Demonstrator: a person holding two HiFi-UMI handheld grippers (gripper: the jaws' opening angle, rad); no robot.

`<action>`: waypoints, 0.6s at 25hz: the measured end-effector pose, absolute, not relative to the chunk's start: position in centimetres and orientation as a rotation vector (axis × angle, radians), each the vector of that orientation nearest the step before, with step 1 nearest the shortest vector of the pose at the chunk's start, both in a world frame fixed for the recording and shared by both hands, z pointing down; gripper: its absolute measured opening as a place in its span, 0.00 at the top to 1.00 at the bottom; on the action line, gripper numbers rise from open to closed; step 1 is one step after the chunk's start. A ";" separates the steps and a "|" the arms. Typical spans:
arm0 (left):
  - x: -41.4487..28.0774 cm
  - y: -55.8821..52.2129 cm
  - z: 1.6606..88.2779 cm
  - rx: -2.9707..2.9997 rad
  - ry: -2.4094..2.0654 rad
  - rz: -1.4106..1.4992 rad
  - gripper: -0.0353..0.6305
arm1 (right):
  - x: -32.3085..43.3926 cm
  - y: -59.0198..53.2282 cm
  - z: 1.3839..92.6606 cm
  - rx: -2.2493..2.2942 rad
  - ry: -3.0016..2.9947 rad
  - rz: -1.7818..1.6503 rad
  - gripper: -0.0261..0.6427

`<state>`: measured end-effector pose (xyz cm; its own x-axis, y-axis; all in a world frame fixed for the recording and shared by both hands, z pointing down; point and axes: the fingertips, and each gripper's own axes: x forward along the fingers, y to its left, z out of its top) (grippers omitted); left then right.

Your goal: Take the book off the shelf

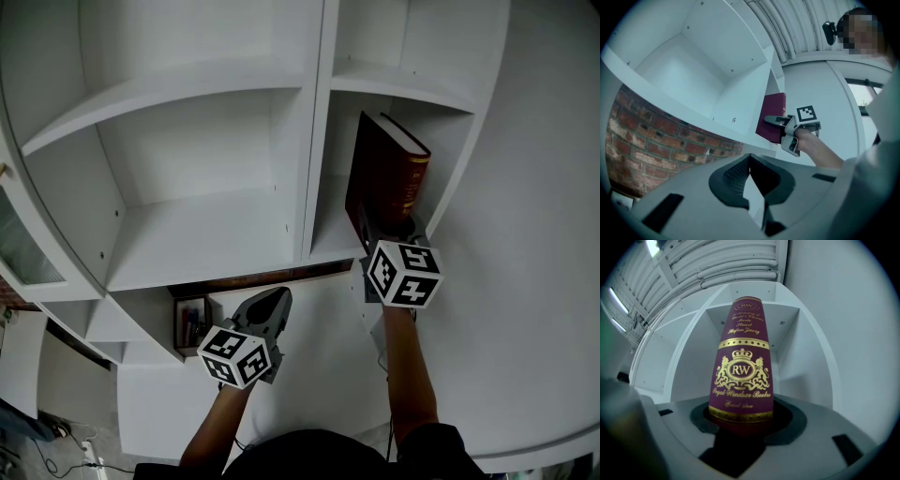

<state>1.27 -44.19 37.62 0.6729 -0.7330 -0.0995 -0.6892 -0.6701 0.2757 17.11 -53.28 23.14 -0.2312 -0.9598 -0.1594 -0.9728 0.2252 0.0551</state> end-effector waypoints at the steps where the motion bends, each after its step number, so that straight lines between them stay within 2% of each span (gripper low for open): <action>1: 1.3 -44.1 37.6 2.673 -1.148 -0.297 0.92 | 17.1 -53.1 23.2 -1.889 2.385 0.219 0.60; 15: 2.8 -42.4 37.5 2.700 -1.071 -0.295 0.92 | 17.7 -50.0 23.2 -1.904 2.375 0.234 0.60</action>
